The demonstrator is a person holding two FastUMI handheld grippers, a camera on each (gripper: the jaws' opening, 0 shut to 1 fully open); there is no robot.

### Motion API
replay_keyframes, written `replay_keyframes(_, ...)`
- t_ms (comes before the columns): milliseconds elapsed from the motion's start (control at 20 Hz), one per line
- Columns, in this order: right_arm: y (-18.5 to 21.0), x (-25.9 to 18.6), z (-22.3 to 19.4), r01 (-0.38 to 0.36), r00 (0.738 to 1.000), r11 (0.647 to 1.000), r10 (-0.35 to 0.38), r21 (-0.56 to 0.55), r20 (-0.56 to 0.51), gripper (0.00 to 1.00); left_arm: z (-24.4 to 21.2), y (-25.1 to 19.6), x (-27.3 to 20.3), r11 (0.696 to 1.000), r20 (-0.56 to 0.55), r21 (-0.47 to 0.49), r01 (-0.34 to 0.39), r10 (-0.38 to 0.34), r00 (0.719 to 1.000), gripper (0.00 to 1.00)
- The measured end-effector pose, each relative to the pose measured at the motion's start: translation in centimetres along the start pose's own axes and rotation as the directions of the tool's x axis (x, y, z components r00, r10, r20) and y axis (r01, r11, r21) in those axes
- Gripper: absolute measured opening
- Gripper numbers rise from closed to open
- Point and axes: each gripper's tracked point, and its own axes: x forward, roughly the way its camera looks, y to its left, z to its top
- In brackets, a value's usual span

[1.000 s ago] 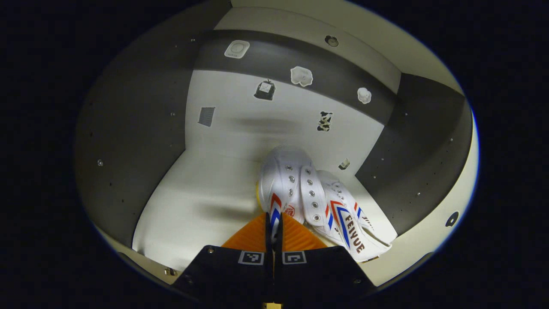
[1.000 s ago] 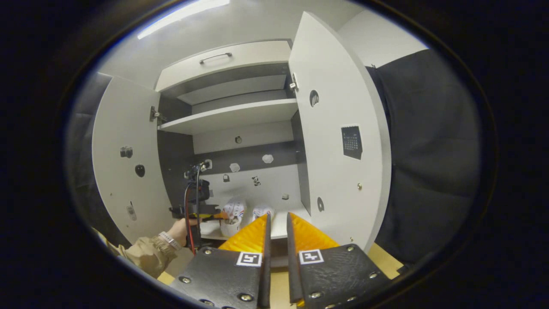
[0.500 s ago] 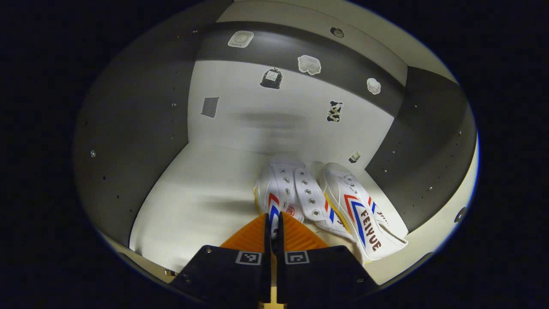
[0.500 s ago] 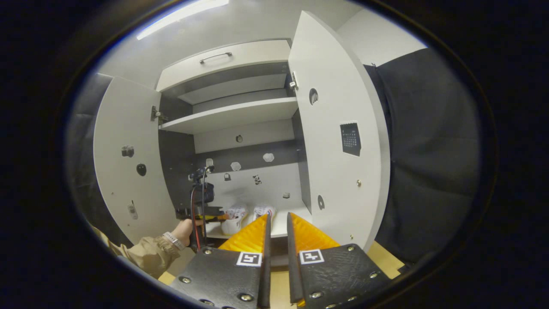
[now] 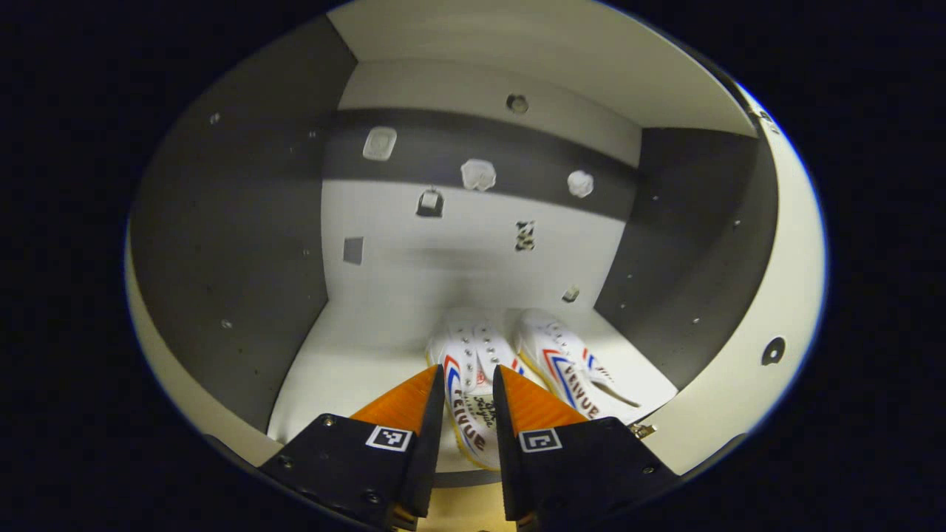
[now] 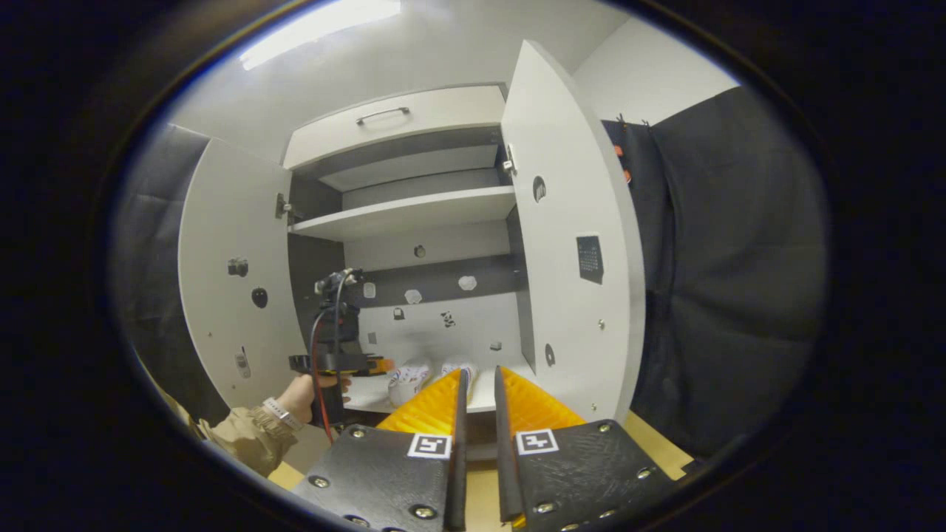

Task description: Grab one shoe with the right hand and put it into the shoe cabinet, grab the other shoe with the left hand and put it into the shoe cabinet; then close the right door with the right hand and the left door with the left hand.

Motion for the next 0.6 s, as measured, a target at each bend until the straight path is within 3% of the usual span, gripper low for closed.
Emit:
replay_keyframes(100,-0.7,-1.1,0.7,0.014,0.999,1.0,-0.015,0.002,0.028,0.17,1.8,-1.7,-2.5,0.999,0.069,0.026,0.039,-0.041,0.997,0.38)
replay_keyframes(150,-1.2,-1.8,1.3,0.027,0.999,1.0,-0.027,0.003,0.044,0.17,2.5,-2.6,-3.8,0.997,0.097,0.046,0.057,-0.061,0.993,0.47)
replay_keyframes(200,-1.8,-2.4,1.8,0.041,0.997,0.999,-0.041,0.003,0.061,0.17,3.1,-3.4,-5.2,0.995,0.122,0.071,0.072,-0.08,0.989,0.42)
replay_keyframes(250,-2.5,-3.0,2.2,0.058,0.995,0.998,-0.059,0.003,0.076,0.17,4.0,-4.2,-6.6,0.992,0.151,0.095,0.085,-0.099,0.984,0.49)
replay_keyframes(600,-9.2,-5.9,2.8,0.221,0.97,0.975,-0.218,-0.009,0.105,0.21,6.1,-8.2,-13.3,0.978,0.246,0.111,0.175,-0.197,0.949,0.69)
